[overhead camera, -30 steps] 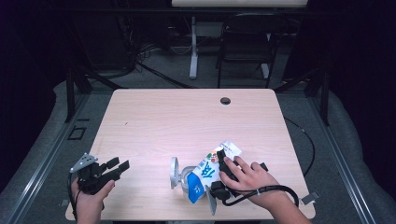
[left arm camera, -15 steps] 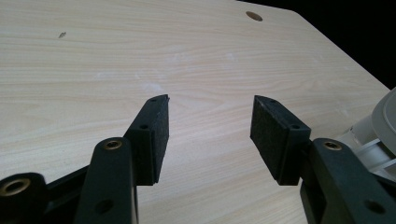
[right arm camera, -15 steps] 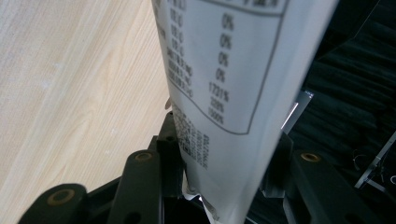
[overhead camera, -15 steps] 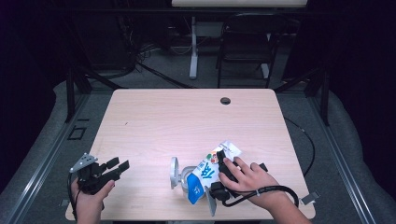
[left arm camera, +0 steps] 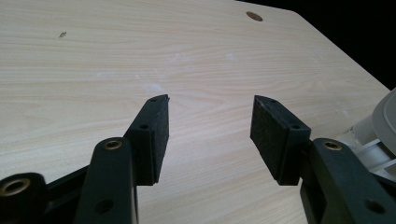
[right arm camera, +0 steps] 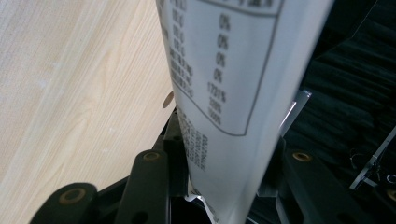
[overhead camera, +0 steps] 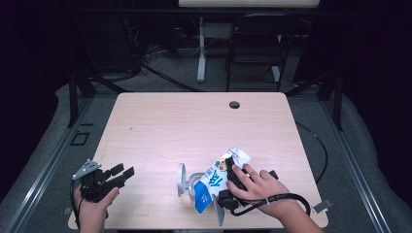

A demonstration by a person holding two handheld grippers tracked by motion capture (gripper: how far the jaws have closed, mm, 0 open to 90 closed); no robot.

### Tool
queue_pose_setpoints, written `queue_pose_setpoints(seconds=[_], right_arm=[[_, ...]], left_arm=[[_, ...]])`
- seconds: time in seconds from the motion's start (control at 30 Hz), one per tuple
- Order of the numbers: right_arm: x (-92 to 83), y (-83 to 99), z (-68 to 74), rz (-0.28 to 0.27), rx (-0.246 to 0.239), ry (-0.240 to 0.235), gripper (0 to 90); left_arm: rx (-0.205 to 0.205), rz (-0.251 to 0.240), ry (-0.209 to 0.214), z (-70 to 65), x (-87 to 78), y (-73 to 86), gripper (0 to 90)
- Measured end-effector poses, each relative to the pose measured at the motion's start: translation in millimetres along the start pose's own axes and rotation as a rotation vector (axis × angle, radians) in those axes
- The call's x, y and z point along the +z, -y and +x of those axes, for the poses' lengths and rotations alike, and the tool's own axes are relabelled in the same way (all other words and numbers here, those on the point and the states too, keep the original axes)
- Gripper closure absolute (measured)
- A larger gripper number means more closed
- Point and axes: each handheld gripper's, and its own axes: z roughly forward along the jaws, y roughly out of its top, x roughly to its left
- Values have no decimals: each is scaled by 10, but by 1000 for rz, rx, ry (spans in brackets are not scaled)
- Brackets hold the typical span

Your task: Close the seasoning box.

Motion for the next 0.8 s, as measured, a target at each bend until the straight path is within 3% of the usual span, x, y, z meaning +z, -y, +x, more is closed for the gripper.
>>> queue_pose_setpoints(seconds=[0.8], right_arm=[[-21,-10,-8,11,22,0,707]], left_arm=[[2,-1,-1,0,0,-1,477]])
